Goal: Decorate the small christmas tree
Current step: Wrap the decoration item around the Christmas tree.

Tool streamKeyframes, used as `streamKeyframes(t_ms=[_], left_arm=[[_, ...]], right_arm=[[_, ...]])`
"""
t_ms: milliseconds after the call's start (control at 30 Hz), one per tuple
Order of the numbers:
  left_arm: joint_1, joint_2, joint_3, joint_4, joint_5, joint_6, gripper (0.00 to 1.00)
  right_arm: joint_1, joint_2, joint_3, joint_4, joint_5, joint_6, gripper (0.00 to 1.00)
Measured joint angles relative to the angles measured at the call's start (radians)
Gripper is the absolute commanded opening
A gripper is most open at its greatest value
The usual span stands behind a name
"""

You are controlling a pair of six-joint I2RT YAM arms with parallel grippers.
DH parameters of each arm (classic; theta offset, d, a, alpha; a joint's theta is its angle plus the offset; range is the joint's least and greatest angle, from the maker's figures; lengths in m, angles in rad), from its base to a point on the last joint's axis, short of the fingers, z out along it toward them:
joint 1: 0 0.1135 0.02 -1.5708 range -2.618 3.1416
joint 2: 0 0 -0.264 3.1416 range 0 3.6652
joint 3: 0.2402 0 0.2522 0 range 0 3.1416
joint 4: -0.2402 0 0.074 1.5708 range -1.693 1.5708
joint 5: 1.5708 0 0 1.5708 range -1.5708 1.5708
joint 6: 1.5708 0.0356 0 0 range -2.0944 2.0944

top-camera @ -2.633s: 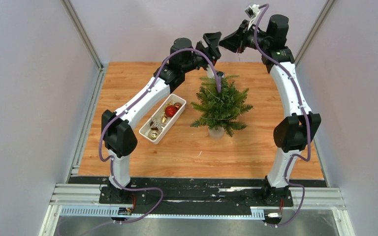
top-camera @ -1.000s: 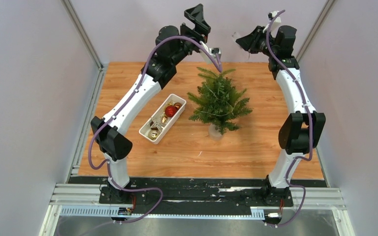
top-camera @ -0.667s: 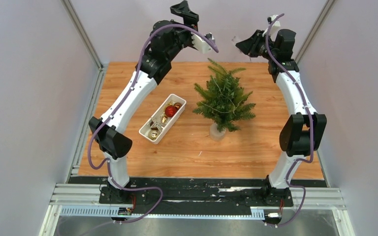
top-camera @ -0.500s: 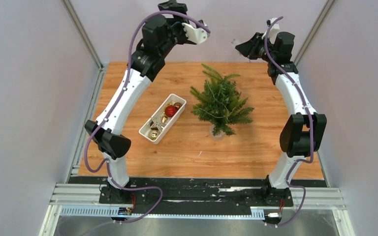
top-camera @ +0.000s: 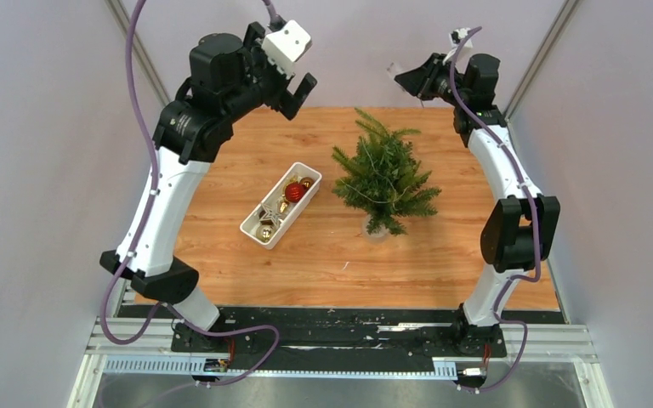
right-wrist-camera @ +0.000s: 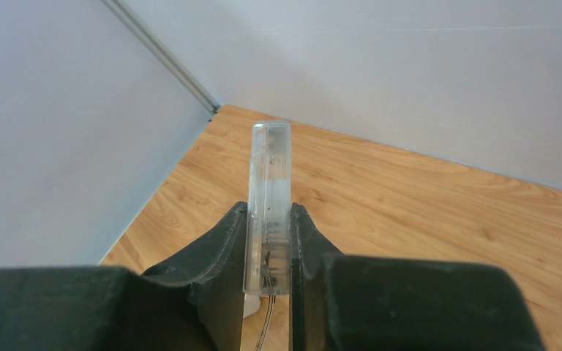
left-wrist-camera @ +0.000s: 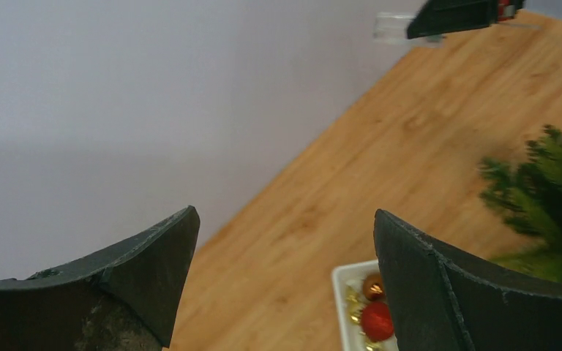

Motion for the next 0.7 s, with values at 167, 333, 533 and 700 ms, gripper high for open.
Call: streamKeyframes(t_ms=[167, 333, 533, 700], left_arm=[[0.019, -0.055, -0.048, -0.089, 0.067, -0.196, 0.96], [0.022, -0.056, -0.082, -0.126, 0.084, -0.265, 0.96], [0.022, -0.057, -0.099, -0.143, 0.098, -0.289, 0.96], [0.022, -0.058, -0.108, -0.142, 0.12, -0.301, 0.99]], right_arm=[[0.063, 0.016, 0.058, 0.029, -0.025, 0.022, 0.0], [0.107, 0.058, 0.117, 0.056, -0.054, 0.031, 0.0], [0.131, 0.127, 0.156, 0.09, -0.109, 0.063, 0.0], [0.134, 0.191, 0.227, 0.22, -0.176, 0.195, 0.0]])
